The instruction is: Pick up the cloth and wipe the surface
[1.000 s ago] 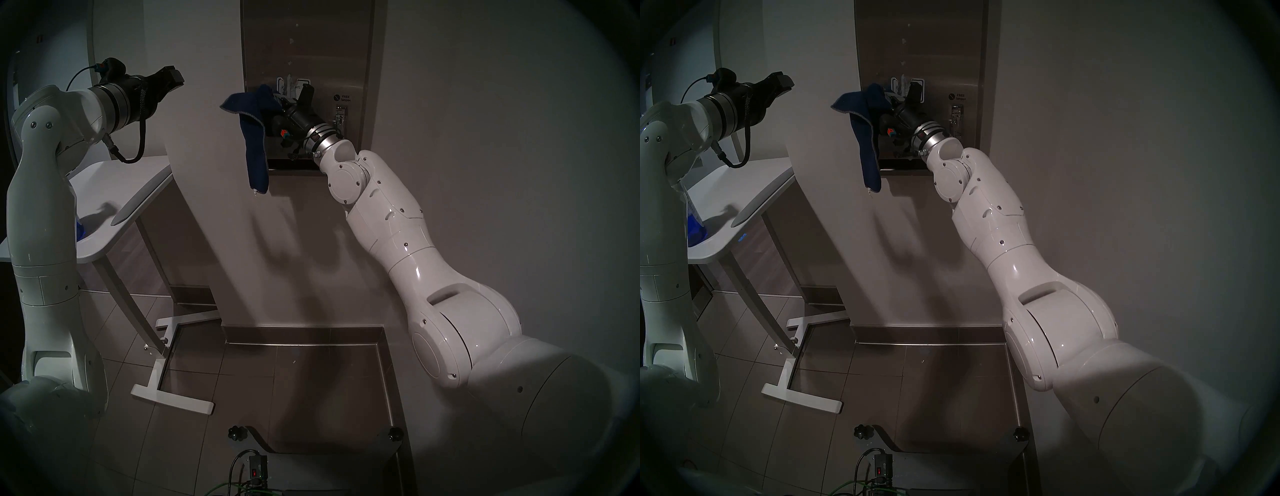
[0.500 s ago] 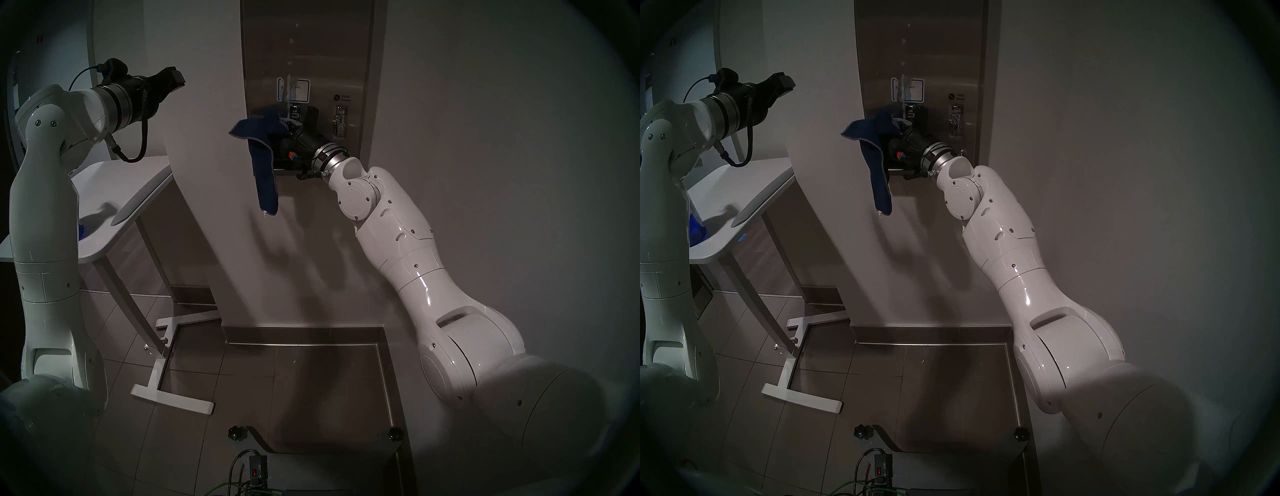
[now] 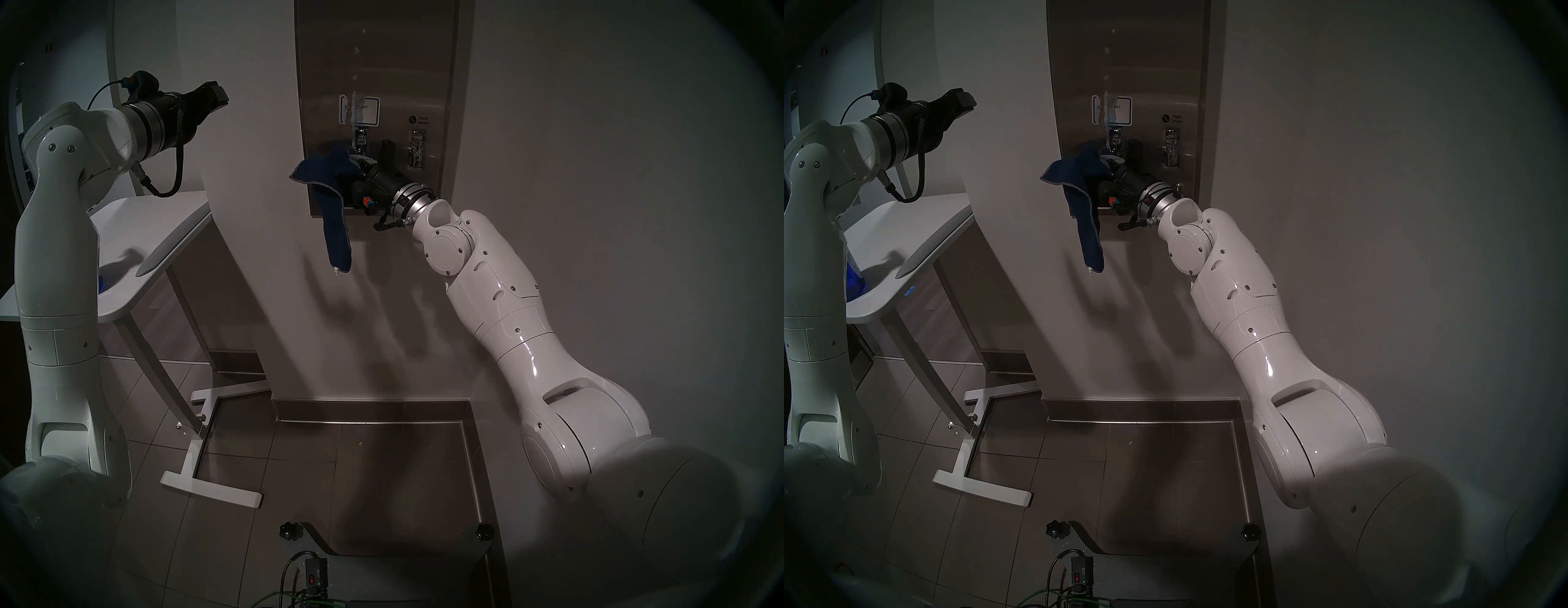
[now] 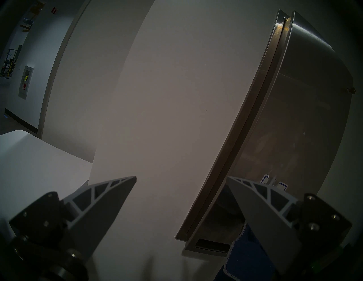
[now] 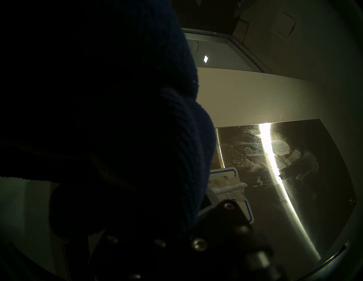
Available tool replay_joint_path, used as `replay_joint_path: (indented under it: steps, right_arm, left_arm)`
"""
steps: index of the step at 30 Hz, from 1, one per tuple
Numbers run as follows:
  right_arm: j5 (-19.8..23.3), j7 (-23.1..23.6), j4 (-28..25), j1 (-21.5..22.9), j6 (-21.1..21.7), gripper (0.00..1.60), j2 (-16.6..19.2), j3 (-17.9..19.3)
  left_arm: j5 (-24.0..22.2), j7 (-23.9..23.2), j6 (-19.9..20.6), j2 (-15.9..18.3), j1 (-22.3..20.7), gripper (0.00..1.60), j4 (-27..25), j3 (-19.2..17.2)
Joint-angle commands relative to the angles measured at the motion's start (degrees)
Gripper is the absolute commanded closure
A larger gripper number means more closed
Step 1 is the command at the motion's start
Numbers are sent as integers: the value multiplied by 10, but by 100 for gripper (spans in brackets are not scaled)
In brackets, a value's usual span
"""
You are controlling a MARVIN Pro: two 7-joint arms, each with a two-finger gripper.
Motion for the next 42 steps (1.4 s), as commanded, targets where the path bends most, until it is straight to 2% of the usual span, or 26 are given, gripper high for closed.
replay_joint_path:
  steps: [1, 10, 22, 23, 24, 31, 42]
  right_arm:
    - [-20, -37, 8, 34, -6, 160, 4, 0]
    - [-45, -64, 69, 66, 16, 160, -9, 9]
    - [-61, -75, 119, 105, 62, 160, -43, 24]
    - [-62, -76, 132, 118, 65, 160, -46, 21]
    - [-64, -77, 120, 107, 70, 160, -50, 27]
    - [-75, -85, 152, 127, 85, 160, -68, 26]
    - [-89, -124, 195, 133, 80, 160, -78, 15]
  left_arm:
    - [3, -9, -8, 4, -28, 0, -1, -4]
    - [3, -12, -5, 8, -26, 0, 2, -8]
    - [3, -17, -3, 13, -24, 0, 9, -12]
    - [3, -18, -3, 13, -24, 0, 10, -12]
    - [3, -18, -3, 13, -23, 0, 10, -12]
    - [4, -22, -4, 17, -23, 0, 15, -17]
    - [4, -31, -3, 24, -23, 0, 20, -24]
